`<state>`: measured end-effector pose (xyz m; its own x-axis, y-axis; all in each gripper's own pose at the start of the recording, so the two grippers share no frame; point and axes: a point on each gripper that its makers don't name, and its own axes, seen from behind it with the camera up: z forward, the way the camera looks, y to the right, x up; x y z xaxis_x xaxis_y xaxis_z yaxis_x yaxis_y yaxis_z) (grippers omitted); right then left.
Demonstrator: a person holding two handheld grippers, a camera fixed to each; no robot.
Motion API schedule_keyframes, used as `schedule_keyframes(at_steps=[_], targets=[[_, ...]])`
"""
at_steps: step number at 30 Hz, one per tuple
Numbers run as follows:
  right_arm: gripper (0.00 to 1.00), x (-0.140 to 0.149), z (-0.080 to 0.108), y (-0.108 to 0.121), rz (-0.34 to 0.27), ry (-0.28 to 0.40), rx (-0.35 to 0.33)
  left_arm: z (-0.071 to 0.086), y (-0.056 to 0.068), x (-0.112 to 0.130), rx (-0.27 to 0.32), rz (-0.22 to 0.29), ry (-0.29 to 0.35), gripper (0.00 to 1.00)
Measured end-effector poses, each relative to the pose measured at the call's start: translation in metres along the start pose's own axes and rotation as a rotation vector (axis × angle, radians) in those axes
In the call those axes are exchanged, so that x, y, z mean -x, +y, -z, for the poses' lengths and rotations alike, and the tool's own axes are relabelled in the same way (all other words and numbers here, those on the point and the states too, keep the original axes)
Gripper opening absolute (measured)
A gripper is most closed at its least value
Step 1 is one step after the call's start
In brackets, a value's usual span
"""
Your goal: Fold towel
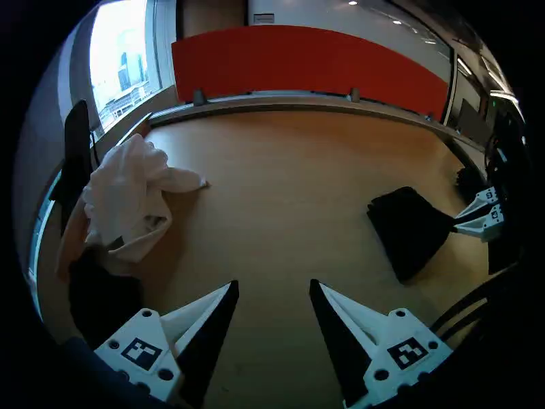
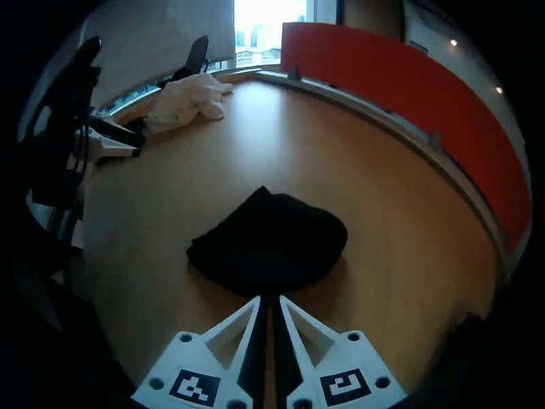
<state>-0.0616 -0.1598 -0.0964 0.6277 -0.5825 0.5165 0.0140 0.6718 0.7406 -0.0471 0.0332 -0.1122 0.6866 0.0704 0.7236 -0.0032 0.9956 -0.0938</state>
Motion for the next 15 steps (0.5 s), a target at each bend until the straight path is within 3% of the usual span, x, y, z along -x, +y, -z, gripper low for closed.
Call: schedule_keyframes(at_steps=[15], targets=[[0.04, -0.116, 0.041, 0.015, 0.046, 0.206, 0.019, 0.009, -0.005, -0.019, -0.003, -0.005, 0.044, 0.76]])
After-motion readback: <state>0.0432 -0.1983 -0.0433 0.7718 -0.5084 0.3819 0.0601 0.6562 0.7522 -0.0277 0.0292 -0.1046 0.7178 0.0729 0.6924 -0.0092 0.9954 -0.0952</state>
